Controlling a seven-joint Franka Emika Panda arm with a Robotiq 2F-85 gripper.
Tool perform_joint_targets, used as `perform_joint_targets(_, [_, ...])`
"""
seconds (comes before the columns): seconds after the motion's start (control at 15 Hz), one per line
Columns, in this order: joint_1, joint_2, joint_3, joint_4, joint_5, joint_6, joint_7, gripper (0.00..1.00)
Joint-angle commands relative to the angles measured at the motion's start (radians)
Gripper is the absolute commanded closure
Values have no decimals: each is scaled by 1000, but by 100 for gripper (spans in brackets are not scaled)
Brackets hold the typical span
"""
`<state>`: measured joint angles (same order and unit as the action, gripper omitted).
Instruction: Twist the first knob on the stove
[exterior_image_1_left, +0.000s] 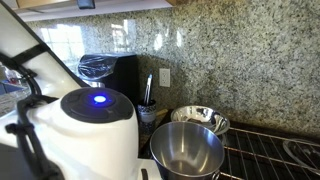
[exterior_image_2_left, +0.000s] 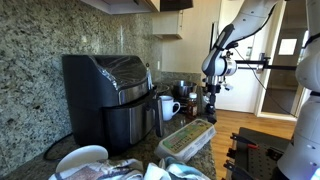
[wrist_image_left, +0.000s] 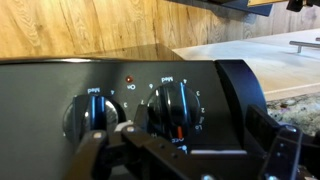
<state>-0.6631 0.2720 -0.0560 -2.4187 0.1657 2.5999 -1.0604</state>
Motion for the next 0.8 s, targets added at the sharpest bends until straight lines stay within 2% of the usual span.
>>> perform_joint_targets(0.0, [32,-11,-39,30,26,-71,-51,0])
perform_joint_targets(0.73, [86,-8,-116,78,13,-245,-160,0])
